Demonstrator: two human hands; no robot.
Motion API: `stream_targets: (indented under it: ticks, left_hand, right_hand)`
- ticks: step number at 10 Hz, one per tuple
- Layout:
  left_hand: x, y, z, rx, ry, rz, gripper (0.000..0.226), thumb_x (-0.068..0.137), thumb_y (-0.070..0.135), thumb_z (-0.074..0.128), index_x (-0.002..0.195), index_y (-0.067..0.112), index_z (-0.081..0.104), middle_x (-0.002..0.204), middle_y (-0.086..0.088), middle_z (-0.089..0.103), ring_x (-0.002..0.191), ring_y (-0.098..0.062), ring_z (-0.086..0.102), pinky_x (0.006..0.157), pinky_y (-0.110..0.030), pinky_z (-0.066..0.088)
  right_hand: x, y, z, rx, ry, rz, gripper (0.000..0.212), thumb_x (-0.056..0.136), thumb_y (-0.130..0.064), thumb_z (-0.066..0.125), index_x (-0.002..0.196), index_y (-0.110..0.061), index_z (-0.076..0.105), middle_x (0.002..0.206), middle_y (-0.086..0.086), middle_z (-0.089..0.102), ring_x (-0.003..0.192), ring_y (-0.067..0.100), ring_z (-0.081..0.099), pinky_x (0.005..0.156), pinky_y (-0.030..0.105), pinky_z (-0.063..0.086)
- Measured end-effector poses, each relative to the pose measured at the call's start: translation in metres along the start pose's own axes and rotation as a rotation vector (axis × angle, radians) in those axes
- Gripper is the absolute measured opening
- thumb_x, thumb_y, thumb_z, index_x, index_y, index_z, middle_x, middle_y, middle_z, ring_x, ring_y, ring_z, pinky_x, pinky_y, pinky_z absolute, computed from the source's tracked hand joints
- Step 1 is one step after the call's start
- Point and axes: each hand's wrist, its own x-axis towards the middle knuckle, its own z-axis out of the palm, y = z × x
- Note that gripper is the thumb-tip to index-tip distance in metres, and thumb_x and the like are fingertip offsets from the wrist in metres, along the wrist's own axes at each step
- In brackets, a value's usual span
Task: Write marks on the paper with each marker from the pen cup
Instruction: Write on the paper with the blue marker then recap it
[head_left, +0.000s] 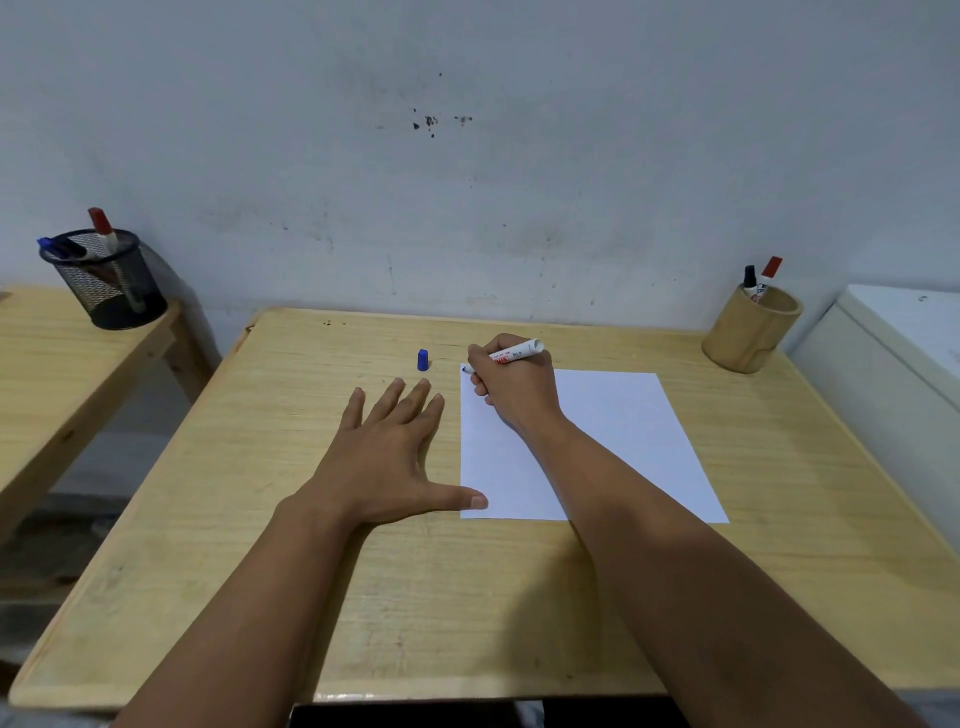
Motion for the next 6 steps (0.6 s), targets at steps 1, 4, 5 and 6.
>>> stream_targets:
  ticks: [1,4,5,6]
  left_hand:
    - [0.0003,-0.0004,-0.0003,0.005,-0.002,0.002,0.136,0.059,0.106,0.037,0.167,0.029,0.009,0.174,0.010,-0.007,0.159,-0.013,-0.015,0.127,-0.055,-0.008]
    - [0.0020,-0.0008,0.0005,0.007,0.010,0.002,0.136,0.059,0.106,0.038,0.167,0.029,0.010,0.174,0.009,-0.006,0.160,-0.013,-0.014,0.127,-0.055,-0.008]
    - [0.0023,-0.0013,0.0005,0.014,0.005,0.001,0.137,0.057,0.107,0.035,0.167,0.029,0.009,0.174,0.009,-0.006,0.160,-0.013,-0.014,0.127,-0.056,-0.008]
    - [0.0029,-0.0016,0.0013,0.012,0.016,0.001,0.137,0.058,0.107,0.036,0.167,0.029,0.009,0.174,0.009,-0.006,0.160,-0.013,-0.014,0.127,-0.056,-0.008]
  right_hand:
    - [0.0008,-0.0003,0.0007,-0.027,0.002,-0.001,0.025,0.091,-0.034,0.076,0.071,-0.020,0.074,0.071,0.007,0.079,0.060,0.016,0.073,0.060,0.031,0.058]
    - [0.0028,0.0014,0.0023,-0.057,0.015,-0.015,0.024,0.093,-0.036,0.076,0.075,-0.020,0.075,0.073,0.006,0.080,0.062,0.016,0.075,0.063,0.033,0.062]
    - [0.0023,0.0006,0.0020,-0.044,0.013,-0.010,0.025,0.094,-0.035,0.076,0.073,-0.021,0.074,0.072,0.007,0.079,0.061,0.016,0.073,0.062,0.032,0.060]
    - [0.0020,-0.0005,0.0020,-0.042,0.007,-0.006,0.025,0.092,-0.034,0.075,0.071,-0.020,0.073,0.071,0.007,0.079,0.060,0.017,0.072,0.062,0.034,0.060]
